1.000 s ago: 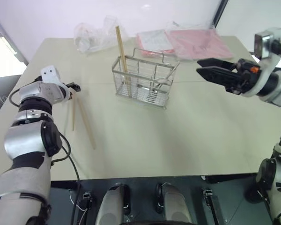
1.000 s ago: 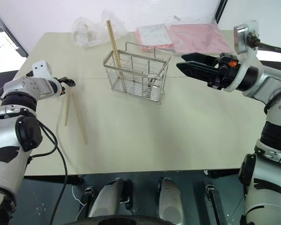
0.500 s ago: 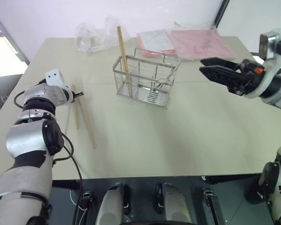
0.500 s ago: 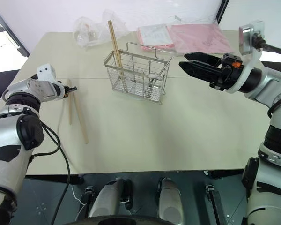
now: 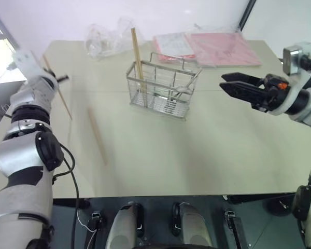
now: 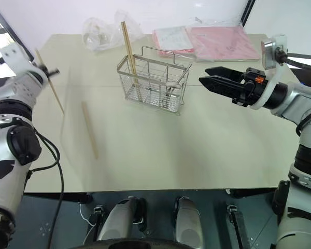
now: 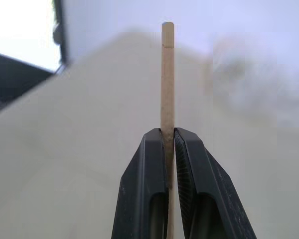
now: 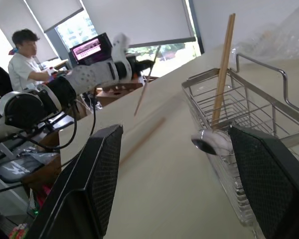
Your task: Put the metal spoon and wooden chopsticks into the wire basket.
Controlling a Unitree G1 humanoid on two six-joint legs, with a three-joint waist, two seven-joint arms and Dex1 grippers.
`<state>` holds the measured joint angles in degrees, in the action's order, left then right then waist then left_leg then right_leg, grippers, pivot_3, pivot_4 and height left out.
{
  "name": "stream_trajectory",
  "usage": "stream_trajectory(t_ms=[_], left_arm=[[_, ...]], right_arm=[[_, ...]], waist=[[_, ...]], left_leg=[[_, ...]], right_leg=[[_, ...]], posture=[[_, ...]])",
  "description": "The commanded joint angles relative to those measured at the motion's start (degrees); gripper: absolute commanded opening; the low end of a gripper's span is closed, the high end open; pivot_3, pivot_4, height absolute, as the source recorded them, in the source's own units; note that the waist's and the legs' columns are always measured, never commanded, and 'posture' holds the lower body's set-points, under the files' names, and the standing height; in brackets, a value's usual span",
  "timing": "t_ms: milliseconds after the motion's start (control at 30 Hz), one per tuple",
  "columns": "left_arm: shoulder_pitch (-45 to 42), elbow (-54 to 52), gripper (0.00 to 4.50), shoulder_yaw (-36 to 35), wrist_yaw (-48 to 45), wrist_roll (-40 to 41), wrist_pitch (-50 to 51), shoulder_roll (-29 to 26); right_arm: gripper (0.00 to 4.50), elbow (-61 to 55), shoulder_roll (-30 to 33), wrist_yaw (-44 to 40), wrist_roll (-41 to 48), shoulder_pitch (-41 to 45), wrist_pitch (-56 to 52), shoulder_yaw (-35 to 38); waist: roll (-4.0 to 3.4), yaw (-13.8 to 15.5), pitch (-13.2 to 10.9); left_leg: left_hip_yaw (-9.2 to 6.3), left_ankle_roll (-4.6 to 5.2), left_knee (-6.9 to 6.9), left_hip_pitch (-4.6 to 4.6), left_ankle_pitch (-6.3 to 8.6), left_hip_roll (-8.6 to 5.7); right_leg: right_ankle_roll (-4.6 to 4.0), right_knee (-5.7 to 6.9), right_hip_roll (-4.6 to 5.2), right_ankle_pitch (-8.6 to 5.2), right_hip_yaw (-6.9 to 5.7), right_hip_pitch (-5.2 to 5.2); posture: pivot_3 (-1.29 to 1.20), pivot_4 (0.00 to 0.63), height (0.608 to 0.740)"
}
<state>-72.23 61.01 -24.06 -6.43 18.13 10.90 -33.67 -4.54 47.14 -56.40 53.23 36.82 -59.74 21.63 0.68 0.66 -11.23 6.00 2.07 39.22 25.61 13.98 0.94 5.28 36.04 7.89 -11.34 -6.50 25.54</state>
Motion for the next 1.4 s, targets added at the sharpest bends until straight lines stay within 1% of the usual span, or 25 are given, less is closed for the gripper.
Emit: stream_trajectory(t_ms=[33,100,167,267,333,467,667,767,833,1067,1133,1200,1233,1367,1400], left_arm=[[-1.92,-18.70,0.03,-0.61,-8.29,7.32,-0.66,3.90],[-2.22,-27.11,0.03,0.30,-10.40,11.07,3.17,6.89],[-3.29,-32.25,0.03,2.03,-12.36,13.50,6.66,9.53],[-4.86,-33.23,0.03,6.40,-15.88,11.95,6.44,13.13],[-4.86,-31.94,0.03,8.17,-17.35,10.47,4.87,14.53],[-4.27,-24.37,0.03,11.33,-19.24,6.46,-1.96,18.90],[-2.23,-16.84,0.03,12.55,-19.39,2.27,-12.49,23.43],[-0.71,-15.18,0.03,13.11,-17.64,-0.37,-19.13,25.69],[0.08,-14.09,0.03,13.40,-16.57,-2.05,-22.33,26.25],[5.11,-13.73,0.03,15.00,-13.43,-6.80,-28.84,27.00],[6.71,-15.71,0.03,15.44,-11.94,-7.68,-29.52,27.43],[8.66,-19.71,0.82,15.38,-11.12,-6.96,-28.44,28.52],[9.49,-21.55,1.12,15.46,-10.82,-6.73,-27.68,28.88],[13.13,-29.81,3.09,15.72,-9.02,-5.86,-23.01,29.93],[14.16,-32.36,3.70,15.86,-8.68,-5.43,-21.16,30.08]], right_arm=[[3.48,-3.35,2.73,-1.53,1.52,-1.38,0.43,1.16],[3.48,-3.99,3.50,-1.86,1.99,-2.41,0.25,1.37],[3.48,-4.40,3.84,-1.61,2.46,-3.03,0.11,1.58],[3.48,-5.05,3.92,-0.54,2.89,-3.78,0.29,1.77],[3.48,-5.45,3.76,0.19,3.48,-4.12,0.29,2.04],[3.48,-7.18,3.32,2.83,5.65,-5.63,-0.39,4.07],[3.48,-9.24,3.32,6.64,9.40,-7.76,-1.48,6.66],[3.48,-9.87,3.37,8.97,11.60,-8.08,-2.20,7.70],[3.48,-10.38,3.57,10.16,12.90,-8.36,-2.55,8.23],[3.48,-10.04,4.37,13.00,15.56,-8.78,-2.49,8.80],[3.48,-9.47,4.50,13.48,15.73,-8.39,-2.33,8.45],[3.48,-8.96,4.74,13.56,15.54,-8.14,-2.06,7.97],[3.48,-8.79,4.84,13.52,15.50,-8.09,-1.98,7.84],[3.48,-6.98,4.85,13.45,15.28,-6.86,-1.76,7.12],[3.48,-6.43,4.71,13.47,15.05,-6.47,-1.62,6.83]], waist=[[0.01,0.38,0.00],[0.02,0.33,0.01],[0.02,0.15,0.01],[0.02,0.12,0.01],[0.01,0.05,0.02],[-0.01,0.08,0.03],[0.01,0.13,0.01],[0.01,0.16,0.01],[0.02,0.18,0.01],[0.02,0.12,0.01],[0.02,0.14,0.01],[0.02,0.14,0.01],[0.03,0.23,0.01],[0.02,0.19,0.01],[0.02,0.16,0.01]], left_leg=[[0.00,-0.02,0.00,0.02,-0.01,-0.01],[0.00,-0.08,0.02,0.03,-0.04,-0.05],[0.04,0.10,0.03,0.01,-0.11,-0.06],[0.04,0.19,0.06,-0.03,-0.12,-0.06],[0.03,0.38,0.06,-0.13,-0.02,-0.02],[0.03,0.40,0.06,-0.14,-0.01,0.03],[0.04,0.48,0.06,-0.07,0.03,0.02],[0.02,0.50,0.07,-0.07,0.04,0.02],[0.00,0.50,0.07,-0.07,0.04,0.02],[0.00,0.53,0.07,-0.08,0.06,0.03],[-0.01,0.53,0.07,-0.07,0.06,0.03],[-0.01,0.53,0.07,-0.06,0.06,0.03],[-0.02,0.54,0.08,-0.05,0.06,0.03],[-0.03,0.57,0.14,0.00,0.08,0.03],[-0.03,0.58,0.14,-0.02,0.08,0.03]], right_leg=[[0.00,-0.03,0.02,0.00,-0.01,-0.01],[0.00,-0.07,0.07,0.00,-0.02,-0.06],[0.05,-0.13,0.05,0.02,-0.02,-0.12],[0.08,-0.06,-0.02,0.03,-0.01,-0.13],[0.08,-0.03,-0.10,0.03,-0.01,-0.19],[0.07,-0.02,-0.18,0.03,0.02,-0.16],[0.07,-0.08,-0.14,0.03,0.01,-0.15],[0.07,-0.08,-0.13,0.03,0.01,-0.15],[0.07,-0.08,-0.12,0.03,0.01,-0.15],[0.07,-0.08,-0.13,0.03,0.01,-0.15],[0.07,-0.08,-0.13,0.03,0.01,-0.15],[0.07,-0.08,-0.12,0.03,0.01,-0.15],[0.07,-0.08,-0.12,0.03,0.01,-0.14],[0.07,-0.08,-0.10,0.03,0.00,-0.14],[0.07,-0.08,-0.10,0.03,0.00,-0.15]], posture=[[0.00,0.150,0.699],[0.00,0.150,0.699],[0.00,0.150,0.699],[0.00,0.150,0.699],[0.00,0.150,0.699],[0.00,0.150,0.699],[0.00,0.150,0.699],[0.00,0.150,0.699],[0.00,0.150,0.699],[0.00,0.150,0.699],[0.00,0.150,0.699],[0.00,0.150,0.699],[0.00,0.150,0.699],[0.00,0.150,0.699],[0.00,0.150,0.699]])
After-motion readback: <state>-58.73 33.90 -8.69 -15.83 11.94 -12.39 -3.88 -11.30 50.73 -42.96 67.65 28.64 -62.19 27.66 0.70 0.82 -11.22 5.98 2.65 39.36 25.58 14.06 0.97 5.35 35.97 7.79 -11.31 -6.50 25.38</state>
